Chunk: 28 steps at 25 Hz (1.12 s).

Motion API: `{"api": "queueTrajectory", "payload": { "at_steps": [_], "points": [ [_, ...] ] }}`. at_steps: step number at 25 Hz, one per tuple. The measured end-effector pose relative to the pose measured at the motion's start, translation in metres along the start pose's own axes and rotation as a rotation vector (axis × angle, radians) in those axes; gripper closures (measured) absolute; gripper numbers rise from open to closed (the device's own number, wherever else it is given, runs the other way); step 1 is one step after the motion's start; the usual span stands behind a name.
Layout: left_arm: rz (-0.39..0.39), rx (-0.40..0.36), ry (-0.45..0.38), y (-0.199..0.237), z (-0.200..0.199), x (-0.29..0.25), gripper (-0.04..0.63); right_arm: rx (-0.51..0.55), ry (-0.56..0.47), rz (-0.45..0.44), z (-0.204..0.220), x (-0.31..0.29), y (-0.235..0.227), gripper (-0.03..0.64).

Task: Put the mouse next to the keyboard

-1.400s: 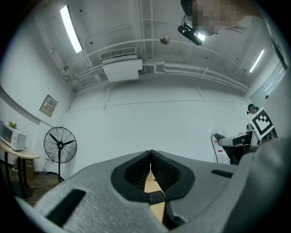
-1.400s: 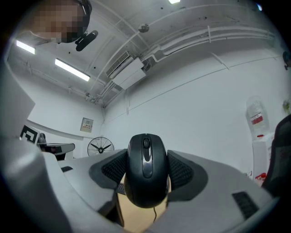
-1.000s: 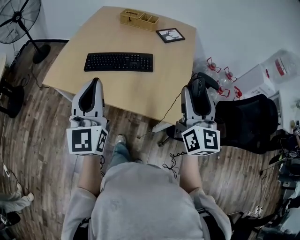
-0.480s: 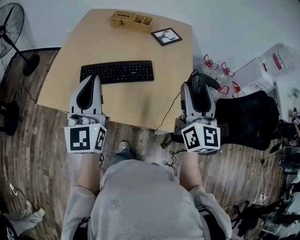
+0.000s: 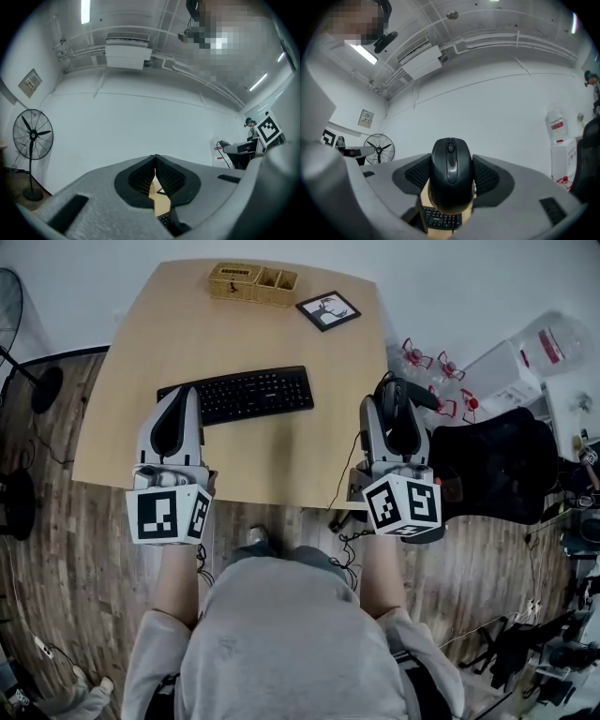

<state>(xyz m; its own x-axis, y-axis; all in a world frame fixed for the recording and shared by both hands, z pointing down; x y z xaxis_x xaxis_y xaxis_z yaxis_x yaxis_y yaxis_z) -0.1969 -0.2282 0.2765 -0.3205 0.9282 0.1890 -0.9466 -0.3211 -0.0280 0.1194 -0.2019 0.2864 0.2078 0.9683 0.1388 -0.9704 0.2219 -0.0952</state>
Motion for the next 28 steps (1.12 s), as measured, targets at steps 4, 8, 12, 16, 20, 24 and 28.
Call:
{"api": "queueTrajectory", "payload": {
  "at_steps": [4,8,12,16,20,24,28],
  "points": [
    [0.019,0.016,0.008,0.012,0.009,-0.013,0.584,-0.007,0.017,0.026,0.009,-0.014,0.002,0.354],
    [0.037,0.029,0.018,0.014,0.015,-0.023,0.584,-0.023,0.046,0.045,0.016,-0.024,-0.003,0.354],
    [0.042,0.035,0.029,0.014,0.020,-0.031,0.584,-0.028,0.079,0.050,0.025,-0.034,-0.011,0.354],
    [0.032,0.037,0.037,0.011,0.027,-0.040,0.584,-0.047,0.116,0.050,0.038,-0.046,-0.024,0.354],
    [0.016,0.036,0.049,0.007,0.031,-0.050,0.584,-0.062,0.162,0.044,0.054,-0.062,-0.038,0.354],
    [-0.010,0.034,0.066,0.002,0.038,-0.061,0.584,-0.079,0.214,0.029,0.073,-0.080,-0.055,0.354],
    [-0.037,0.032,0.087,-0.005,0.047,-0.073,0.584,-0.105,0.270,0.013,0.092,-0.098,-0.072,0.354]
  ]
}}
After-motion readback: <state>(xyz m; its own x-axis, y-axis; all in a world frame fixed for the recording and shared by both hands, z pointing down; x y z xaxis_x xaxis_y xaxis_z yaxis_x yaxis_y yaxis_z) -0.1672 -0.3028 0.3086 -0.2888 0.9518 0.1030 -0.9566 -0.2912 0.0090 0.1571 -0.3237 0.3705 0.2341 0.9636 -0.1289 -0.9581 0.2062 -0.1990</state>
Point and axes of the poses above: the fingertips, and each gripper's own axes: x backward along the fingers, y to its left, z out of its underside, the point moved 6 cm from there along x, backward along the fingers, and after that the axes turned 5 degrees about -z, right-handed, at the moved point
